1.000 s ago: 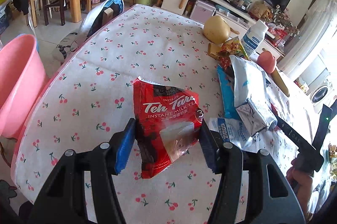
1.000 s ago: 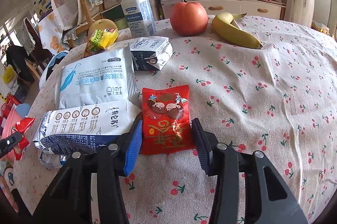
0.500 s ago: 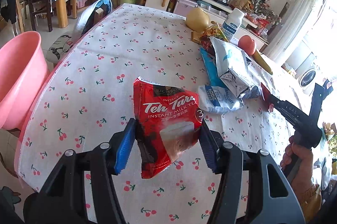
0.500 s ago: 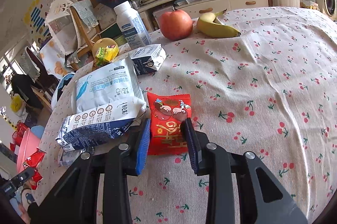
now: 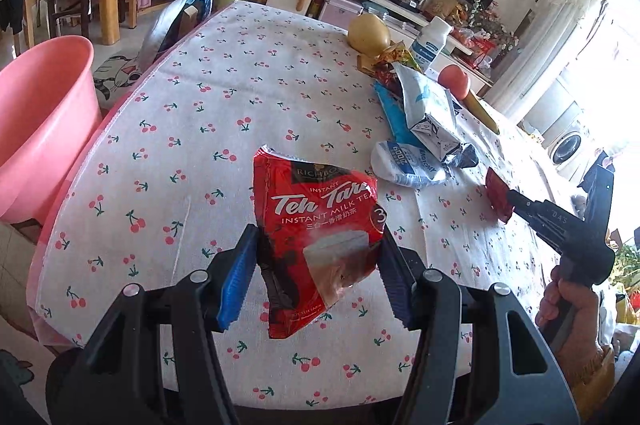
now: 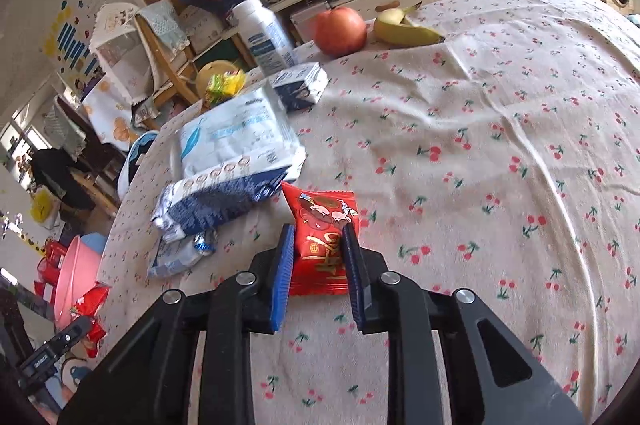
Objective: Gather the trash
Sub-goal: 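Hold the red wrapper in the left gripper while the right gripper grasps the red candy packet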
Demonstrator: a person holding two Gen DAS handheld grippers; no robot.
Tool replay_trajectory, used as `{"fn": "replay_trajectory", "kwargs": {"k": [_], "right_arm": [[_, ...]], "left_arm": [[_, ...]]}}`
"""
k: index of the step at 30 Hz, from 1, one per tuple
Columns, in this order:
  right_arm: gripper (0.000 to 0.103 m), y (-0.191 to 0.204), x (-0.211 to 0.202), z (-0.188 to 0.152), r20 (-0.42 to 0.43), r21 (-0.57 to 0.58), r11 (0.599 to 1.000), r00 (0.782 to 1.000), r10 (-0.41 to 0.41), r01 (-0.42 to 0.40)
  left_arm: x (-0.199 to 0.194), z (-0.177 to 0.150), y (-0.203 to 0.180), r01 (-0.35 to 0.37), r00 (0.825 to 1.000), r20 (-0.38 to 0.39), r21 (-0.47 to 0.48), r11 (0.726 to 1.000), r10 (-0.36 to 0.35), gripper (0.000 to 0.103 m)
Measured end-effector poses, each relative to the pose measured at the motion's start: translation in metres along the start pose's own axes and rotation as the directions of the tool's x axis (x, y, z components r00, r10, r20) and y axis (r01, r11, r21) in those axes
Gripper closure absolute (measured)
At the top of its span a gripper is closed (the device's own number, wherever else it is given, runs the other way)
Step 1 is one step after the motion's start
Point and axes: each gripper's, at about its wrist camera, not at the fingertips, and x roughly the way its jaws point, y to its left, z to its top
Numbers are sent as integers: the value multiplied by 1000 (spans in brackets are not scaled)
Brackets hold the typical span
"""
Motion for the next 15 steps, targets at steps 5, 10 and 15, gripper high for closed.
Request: {"fn": "replay_trajectory", "kwargs": {"k": [5,10,15], "right_arm": [[30,17,-10,-20,7,-76,996,999,-38,39],[25,24,3,-19,15,-138,982,991,-131,132],[29,30,21,-19,8,-165,976,989,-146,146]], "left_arm": [[-3,-8,4,22,1000,-5,9,1000,-22,44],[-6,-12,5,42,999,-7,14,999,-42,44],[-9,-14,7,50,999,-8,9,999,-50,44]]}}
